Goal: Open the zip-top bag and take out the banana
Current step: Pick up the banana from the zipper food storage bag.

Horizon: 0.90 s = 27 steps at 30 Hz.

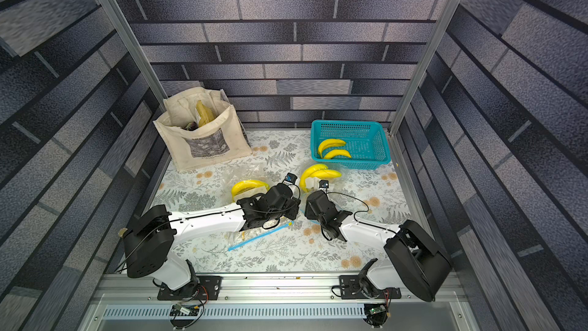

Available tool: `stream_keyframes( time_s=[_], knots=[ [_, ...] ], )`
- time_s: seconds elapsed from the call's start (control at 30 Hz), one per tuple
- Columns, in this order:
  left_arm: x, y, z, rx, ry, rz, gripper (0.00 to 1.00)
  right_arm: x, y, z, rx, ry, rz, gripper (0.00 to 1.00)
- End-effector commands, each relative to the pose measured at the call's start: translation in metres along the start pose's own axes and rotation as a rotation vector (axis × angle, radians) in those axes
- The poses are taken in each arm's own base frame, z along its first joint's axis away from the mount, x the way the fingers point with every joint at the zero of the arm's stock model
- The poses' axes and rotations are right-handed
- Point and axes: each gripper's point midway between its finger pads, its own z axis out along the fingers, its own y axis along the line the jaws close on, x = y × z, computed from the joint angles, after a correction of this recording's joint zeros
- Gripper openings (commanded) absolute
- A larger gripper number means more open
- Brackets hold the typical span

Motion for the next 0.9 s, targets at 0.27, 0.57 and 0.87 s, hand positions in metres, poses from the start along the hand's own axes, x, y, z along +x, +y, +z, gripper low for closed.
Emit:
stream_keyframes(
  time_s=[0.27, 0.57, 0.87],
  knots=[
    [-0.001, -0.009, -0.004, 0.042, -0.019, -0.019, 0.12, -0.028, 0.011, 0.033, 0.033, -0.084, -0.035, 0.64],
    [0.001, -0.013, -0.003, 0.074, -0.016, -0.038, 0.11, -0.043, 0.023, 0.051, 0.028, -0.102, -0.070, 0.56],
    [0.004, -0.005, -0.002, 0.052, -0.015, -0.052, 0.11, -0.044, 0.029, 0.059, 0.039, -0.075, -0.135, 0.45]
  ],
)
